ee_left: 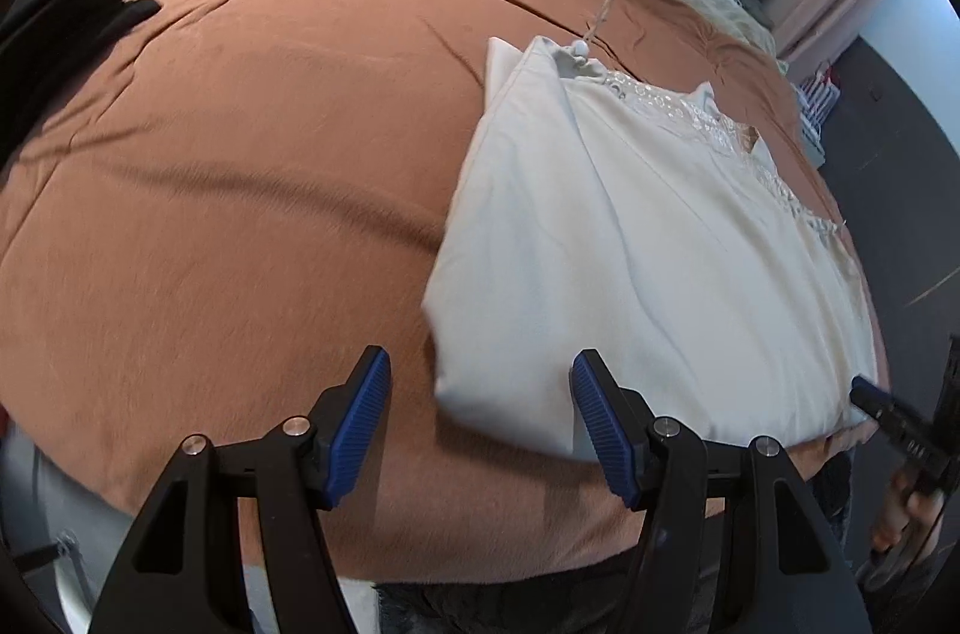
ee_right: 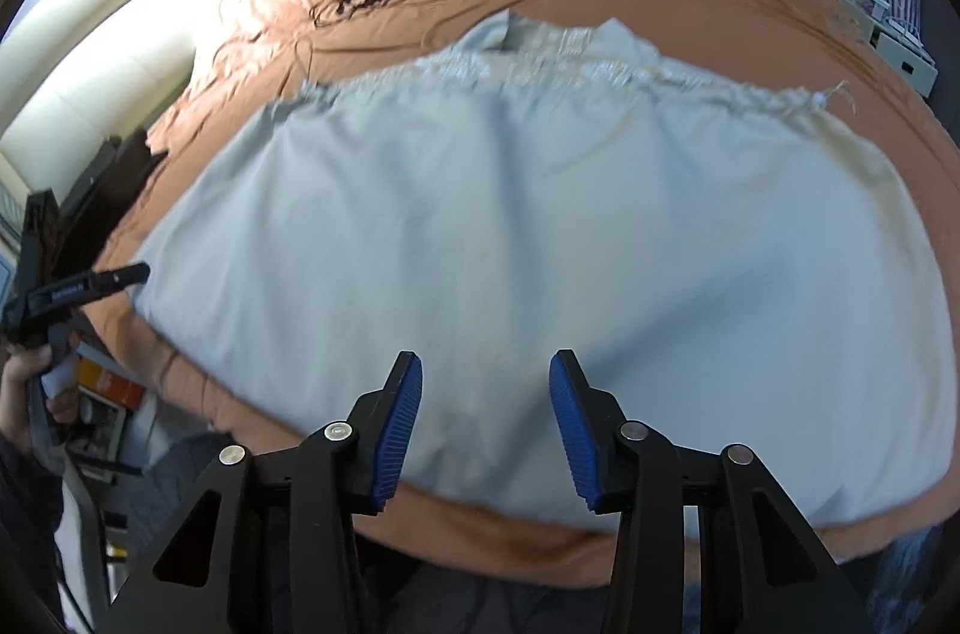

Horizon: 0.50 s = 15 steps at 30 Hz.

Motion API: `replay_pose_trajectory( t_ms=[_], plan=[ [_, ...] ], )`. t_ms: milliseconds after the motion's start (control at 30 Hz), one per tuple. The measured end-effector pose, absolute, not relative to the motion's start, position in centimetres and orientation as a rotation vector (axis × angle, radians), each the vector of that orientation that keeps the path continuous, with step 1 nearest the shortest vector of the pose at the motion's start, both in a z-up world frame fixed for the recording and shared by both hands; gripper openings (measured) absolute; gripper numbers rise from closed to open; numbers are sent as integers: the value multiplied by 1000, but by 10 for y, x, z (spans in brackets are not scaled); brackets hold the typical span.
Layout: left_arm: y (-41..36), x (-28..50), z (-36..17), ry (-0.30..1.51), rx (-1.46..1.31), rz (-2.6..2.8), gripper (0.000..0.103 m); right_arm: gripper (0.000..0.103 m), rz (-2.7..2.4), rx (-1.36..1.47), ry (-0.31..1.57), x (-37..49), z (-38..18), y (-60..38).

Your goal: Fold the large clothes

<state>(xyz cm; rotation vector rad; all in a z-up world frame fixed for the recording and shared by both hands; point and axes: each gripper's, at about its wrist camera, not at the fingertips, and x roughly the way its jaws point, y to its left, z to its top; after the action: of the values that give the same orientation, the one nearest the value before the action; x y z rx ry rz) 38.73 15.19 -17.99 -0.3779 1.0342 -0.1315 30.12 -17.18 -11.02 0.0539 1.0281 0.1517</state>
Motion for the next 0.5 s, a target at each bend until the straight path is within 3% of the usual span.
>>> replay_pose_trajectory(
  t_ms=[233,367,500],
  plan=[
    [162,371,-189,1032,-525,-175,64,43,109,19,1067,303,-134,-156],
    [164,371,-199,1029,-600,-195,64,31,90,25,1089,316,-147,-155],
    [164,379,-201,1028,-624,-200,64,27,75,26,1098,329,-154,-152]
  ],
)
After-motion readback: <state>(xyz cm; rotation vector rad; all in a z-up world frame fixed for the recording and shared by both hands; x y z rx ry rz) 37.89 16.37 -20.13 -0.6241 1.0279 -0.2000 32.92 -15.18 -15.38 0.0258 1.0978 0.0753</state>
